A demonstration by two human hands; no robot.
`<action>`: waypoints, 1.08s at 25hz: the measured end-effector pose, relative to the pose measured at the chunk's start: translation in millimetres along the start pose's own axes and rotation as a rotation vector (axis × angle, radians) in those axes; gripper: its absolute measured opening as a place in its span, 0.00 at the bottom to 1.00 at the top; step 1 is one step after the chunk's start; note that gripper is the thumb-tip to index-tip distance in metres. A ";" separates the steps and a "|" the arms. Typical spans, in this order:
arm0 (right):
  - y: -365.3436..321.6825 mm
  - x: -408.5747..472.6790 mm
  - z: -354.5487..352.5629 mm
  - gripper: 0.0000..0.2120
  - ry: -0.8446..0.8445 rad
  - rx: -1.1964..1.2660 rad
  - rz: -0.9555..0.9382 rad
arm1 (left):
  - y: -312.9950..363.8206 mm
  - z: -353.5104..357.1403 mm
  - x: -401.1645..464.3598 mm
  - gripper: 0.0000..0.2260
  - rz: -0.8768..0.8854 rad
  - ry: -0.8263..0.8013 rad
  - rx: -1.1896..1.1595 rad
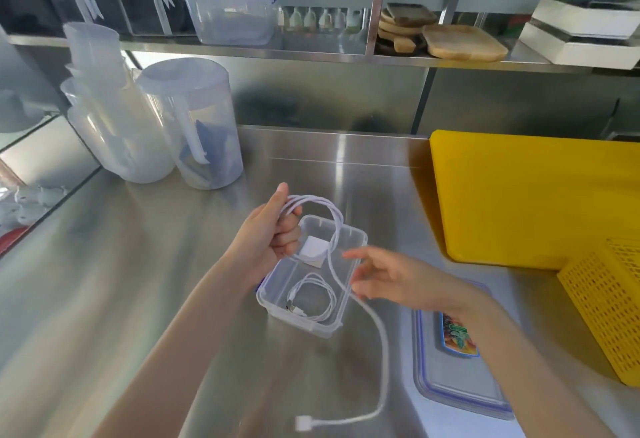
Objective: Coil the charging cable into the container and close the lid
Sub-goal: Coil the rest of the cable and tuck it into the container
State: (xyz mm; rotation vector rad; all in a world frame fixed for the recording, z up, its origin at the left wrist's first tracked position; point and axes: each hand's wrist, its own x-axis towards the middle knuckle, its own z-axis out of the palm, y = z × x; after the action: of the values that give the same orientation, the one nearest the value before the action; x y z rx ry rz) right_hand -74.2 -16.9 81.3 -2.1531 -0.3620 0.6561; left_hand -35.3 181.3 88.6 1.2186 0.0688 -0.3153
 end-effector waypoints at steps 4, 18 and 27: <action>-24.6 25.1 -3.9 0.07 0.448 0.164 -0.148 | -2.4 3.5 4.4 0.20 -0.046 -0.095 0.129; -23.1 41.5 11.7 0.08 0.475 0.148 -0.225 | -11.7 6.3 12.5 0.17 0.042 0.055 0.251; -10.9 30.4 32.6 0.11 0.463 0.439 -0.150 | -9.8 3.0 10.0 0.17 -0.011 0.142 -0.305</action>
State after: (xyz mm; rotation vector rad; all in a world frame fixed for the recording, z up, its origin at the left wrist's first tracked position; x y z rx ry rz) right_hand -68.1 24.8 63.1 -1.7639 -0.1111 0.1204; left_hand -28.8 173.5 78.5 0.9361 0.2382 -0.2177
